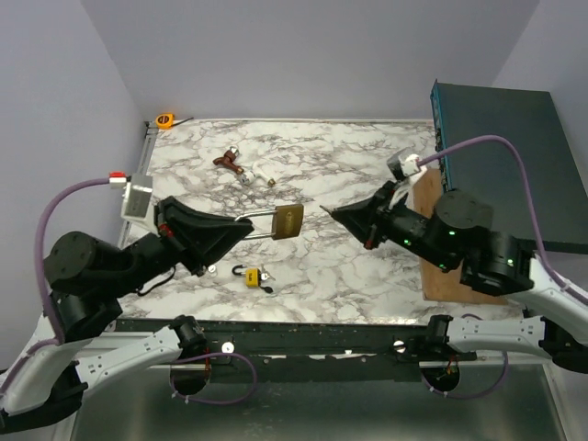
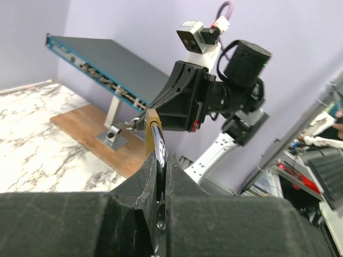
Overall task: Lock with the key
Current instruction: Place the lock at the center of the board, then place the key at the center of the board, then pick up the lock from the center of the board.
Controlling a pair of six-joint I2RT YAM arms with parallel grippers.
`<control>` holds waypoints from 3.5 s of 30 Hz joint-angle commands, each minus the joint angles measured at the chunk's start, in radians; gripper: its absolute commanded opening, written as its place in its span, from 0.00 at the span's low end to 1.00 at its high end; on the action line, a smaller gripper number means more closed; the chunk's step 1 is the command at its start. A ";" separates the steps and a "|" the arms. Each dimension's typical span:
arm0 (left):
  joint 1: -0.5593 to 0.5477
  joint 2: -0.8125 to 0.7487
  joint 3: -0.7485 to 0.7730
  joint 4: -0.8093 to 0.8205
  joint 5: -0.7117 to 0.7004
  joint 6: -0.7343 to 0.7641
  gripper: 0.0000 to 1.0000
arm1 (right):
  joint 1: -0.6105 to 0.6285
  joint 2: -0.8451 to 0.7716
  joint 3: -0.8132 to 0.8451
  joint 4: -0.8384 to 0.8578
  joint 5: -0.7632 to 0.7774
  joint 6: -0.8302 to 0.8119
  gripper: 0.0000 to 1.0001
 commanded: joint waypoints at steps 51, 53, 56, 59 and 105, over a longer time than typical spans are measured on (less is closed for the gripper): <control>0.513 1.416 -0.099 0.707 0.238 -0.494 0.20 | -0.654 1.038 0.039 0.172 0.067 0.228 0.01; 0.513 1.418 -0.102 0.696 0.235 -0.481 0.24 | -0.654 1.041 0.044 0.172 0.078 0.225 0.01; 0.513 1.412 -0.107 0.670 0.223 -0.465 0.35 | -0.655 1.047 0.058 0.159 0.105 0.221 0.01; 0.514 1.396 -0.108 0.641 0.209 -0.446 0.49 | -0.659 1.045 0.049 0.154 0.117 0.209 0.01; 0.697 0.309 -0.548 -0.308 -0.275 -0.311 0.86 | -0.309 0.768 0.031 -0.065 0.187 0.330 0.74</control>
